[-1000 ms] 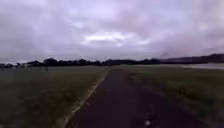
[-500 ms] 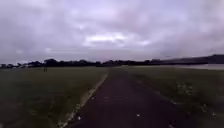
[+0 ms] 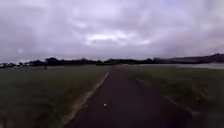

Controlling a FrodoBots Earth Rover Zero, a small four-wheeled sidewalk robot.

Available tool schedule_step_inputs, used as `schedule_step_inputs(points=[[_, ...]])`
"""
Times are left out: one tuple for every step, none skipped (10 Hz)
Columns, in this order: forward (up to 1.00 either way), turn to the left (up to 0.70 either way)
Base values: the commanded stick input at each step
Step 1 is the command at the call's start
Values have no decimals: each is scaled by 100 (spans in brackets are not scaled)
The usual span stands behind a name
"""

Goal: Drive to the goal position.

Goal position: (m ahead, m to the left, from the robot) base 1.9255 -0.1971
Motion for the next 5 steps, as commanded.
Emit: schedule_step_inputs(points=[[85, 0], [85, 0], [85, 0], [85, 0], [85, 0]])
